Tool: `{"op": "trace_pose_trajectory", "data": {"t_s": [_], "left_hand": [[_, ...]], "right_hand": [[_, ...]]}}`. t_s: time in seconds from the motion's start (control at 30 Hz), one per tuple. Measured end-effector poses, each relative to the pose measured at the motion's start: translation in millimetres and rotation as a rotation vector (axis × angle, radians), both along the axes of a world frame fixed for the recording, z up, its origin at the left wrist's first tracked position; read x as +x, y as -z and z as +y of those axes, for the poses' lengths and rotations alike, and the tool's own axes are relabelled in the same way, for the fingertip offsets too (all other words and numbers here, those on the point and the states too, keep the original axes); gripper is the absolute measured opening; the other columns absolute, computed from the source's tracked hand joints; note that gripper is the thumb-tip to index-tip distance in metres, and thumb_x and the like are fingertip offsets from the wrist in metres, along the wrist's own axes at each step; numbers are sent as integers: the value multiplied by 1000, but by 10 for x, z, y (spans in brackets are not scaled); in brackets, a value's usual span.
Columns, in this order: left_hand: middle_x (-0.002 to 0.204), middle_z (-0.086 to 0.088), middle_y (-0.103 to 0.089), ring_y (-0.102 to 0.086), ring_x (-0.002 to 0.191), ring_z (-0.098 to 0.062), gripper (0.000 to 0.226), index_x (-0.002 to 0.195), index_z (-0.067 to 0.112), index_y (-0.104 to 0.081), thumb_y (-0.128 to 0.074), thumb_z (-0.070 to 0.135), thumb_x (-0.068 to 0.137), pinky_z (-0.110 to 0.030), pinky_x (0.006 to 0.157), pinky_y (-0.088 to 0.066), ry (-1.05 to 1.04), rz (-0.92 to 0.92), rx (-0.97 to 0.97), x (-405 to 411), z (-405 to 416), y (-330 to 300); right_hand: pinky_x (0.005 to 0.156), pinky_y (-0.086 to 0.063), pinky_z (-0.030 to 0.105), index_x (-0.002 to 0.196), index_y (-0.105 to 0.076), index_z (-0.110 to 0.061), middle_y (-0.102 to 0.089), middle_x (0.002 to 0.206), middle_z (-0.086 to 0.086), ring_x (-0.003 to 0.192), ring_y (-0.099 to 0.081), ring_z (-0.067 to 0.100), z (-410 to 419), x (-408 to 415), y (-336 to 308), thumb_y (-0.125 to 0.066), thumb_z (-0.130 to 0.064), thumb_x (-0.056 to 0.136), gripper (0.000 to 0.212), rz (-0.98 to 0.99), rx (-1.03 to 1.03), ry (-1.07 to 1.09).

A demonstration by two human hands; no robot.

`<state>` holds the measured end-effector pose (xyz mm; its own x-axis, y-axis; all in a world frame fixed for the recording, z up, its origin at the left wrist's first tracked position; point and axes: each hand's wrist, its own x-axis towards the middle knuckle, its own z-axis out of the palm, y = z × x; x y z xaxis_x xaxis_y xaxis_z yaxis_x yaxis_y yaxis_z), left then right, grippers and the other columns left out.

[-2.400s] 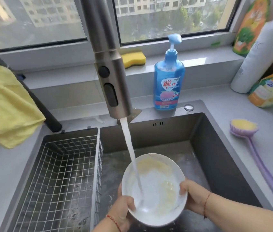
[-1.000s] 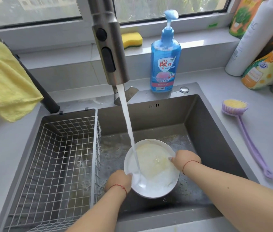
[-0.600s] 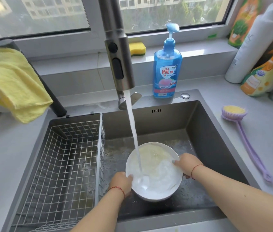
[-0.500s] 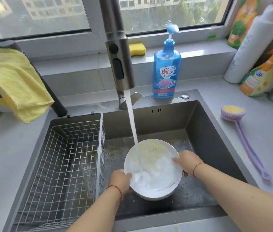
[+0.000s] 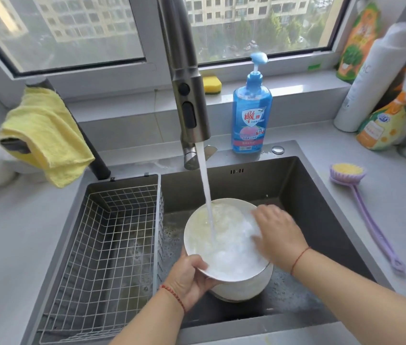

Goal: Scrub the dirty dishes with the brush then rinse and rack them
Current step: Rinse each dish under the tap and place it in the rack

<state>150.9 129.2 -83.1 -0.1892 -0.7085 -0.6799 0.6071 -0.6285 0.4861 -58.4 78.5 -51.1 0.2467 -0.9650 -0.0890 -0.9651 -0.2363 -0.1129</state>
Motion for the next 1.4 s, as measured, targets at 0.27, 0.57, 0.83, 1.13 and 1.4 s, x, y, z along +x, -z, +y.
{"op": "trace_pose_trajectory", "data": {"t_s": [0.27, 0.57, 0.83, 1.13, 1.4], "left_hand": [[114, -16, -72, -70, 102, -35, 40, 134, 20, -51, -39, 43, 103, -51, 69, -61, 18, -110, -51, -5, -19, -148], [121, -11, -66, -68, 102, -38, 28, 130, 32, -54, -44, 35, 104, -65, 77, -55, -4, -170, -40, 43, 4, -229], [120, -10, -68, -71, 98, -38, 28, 130, 38, -50, -39, 41, 104, -57, 65, -58, 15, -229, -63, 108, -148, -247], [122, -10, -67, -67, 106, -38, 35, 127, 35, -55, -39, 51, 100, -58, 68, -58, 102, -230, -69, 3, -66, -309], [123, -7, -63, -68, 99, -39, 30, 133, 36, -47, -39, 40, 105, -55, 63, -58, 37, -288, -78, 118, -134, -305]], "right_hand": [[120, 1, 37, 154, -13, -22, -7, 161, -6, 147, 3, 9, 304, 821, -41, -21, -29, 104, 51, -322, 563, -363], [118, 10, 39, 152, 9, -29, 17, 159, -8, 147, 14, 15, -236, 583, 148, -18, -47, 101, 60, -10, 467, -78], [112, 16, 31, 153, -1, -19, 11, 160, 10, 146, 15, 26, 311, 639, -80, 6, -53, 96, 68, -17, 656, -258], [117, -15, 45, 151, -21, -23, -20, 158, 6, 144, -20, 28, -39, 867, -98, -32, -44, 96, 60, -415, 462, 52], [117, -16, 51, 151, -15, -13, -8, 157, 22, 146, -9, 36, 224, 421, 94, 14, -81, 74, 106, -91, 622, -112]]}}
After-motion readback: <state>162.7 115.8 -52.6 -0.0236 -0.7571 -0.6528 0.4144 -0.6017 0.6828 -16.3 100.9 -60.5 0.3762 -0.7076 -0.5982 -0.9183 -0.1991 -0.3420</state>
